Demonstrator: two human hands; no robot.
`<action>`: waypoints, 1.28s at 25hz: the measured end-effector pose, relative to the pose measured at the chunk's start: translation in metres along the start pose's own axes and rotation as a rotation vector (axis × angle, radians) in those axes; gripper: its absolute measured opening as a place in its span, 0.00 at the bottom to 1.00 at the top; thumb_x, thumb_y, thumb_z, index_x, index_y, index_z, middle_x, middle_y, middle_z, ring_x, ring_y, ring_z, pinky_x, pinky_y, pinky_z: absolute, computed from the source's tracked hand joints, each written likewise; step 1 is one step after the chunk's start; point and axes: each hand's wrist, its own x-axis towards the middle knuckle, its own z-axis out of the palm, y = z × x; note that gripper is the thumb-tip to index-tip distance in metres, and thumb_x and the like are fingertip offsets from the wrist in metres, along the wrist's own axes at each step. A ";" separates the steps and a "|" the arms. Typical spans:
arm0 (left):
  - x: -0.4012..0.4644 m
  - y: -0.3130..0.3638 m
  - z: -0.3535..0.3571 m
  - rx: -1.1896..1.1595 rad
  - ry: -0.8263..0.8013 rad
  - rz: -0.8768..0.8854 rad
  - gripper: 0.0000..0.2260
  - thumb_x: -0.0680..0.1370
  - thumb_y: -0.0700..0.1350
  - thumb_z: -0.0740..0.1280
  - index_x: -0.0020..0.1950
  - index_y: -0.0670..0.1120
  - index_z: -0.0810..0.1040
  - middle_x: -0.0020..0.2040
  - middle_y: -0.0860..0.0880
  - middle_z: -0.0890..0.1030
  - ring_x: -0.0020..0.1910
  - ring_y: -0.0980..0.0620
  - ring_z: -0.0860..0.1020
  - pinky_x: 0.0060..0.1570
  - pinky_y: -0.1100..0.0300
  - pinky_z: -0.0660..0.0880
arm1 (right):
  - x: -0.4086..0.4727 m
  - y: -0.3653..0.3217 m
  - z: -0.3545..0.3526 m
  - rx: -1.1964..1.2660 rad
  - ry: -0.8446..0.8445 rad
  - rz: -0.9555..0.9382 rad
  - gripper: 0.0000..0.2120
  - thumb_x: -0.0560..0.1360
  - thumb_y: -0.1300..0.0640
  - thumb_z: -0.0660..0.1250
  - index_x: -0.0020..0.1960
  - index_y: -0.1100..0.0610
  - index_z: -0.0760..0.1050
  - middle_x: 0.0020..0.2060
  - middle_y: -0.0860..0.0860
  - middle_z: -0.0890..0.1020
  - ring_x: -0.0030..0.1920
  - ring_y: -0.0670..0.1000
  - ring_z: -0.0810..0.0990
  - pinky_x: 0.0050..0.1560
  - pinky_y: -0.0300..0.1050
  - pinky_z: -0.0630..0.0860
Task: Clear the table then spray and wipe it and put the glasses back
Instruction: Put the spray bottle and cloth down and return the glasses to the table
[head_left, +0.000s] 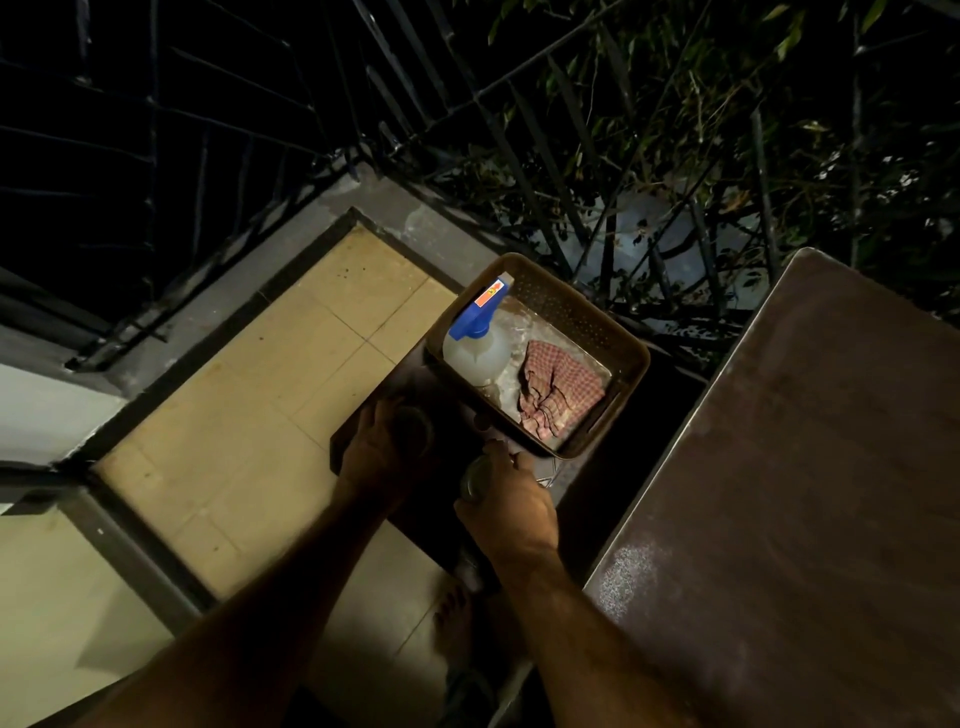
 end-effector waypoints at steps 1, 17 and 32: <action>-0.006 0.010 -0.007 0.017 0.017 -0.009 0.38 0.67 0.60 0.76 0.73 0.53 0.66 0.69 0.45 0.74 0.62 0.43 0.78 0.60 0.43 0.79 | -0.001 -0.002 -0.003 0.004 0.006 -0.009 0.37 0.69 0.46 0.73 0.71 0.44 0.57 0.64 0.51 0.69 0.57 0.60 0.79 0.53 0.54 0.80; -0.146 0.144 -0.093 0.066 0.171 0.074 0.35 0.65 0.50 0.81 0.69 0.48 0.71 0.64 0.47 0.76 0.61 0.46 0.77 0.61 0.52 0.76 | -0.097 -0.011 -0.161 0.028 0.162 -0.097 0.38 0.70 0.43 0.72 0.73 0.49 0.57 0.62 0.58 0.74 0.62 0.62 0.74 0.60 0.54 0.73; -0.265 0.320 -0.019 0.128 0.088 0.396 0.39 0.65 0.50 0.82 0.72 0.46 0.70 0.68 0.43 0.75 0.67 0.43 0.74 0.65 0.53 0.71 | -0.206 0.177 -0.307 0.077 0.490 0.147 0.34 0.64 0.41 0.74 0.65 0.50 0.66 0.56 0.55 0.74 0.56 0.60 0.77 0.55 0.51 0.74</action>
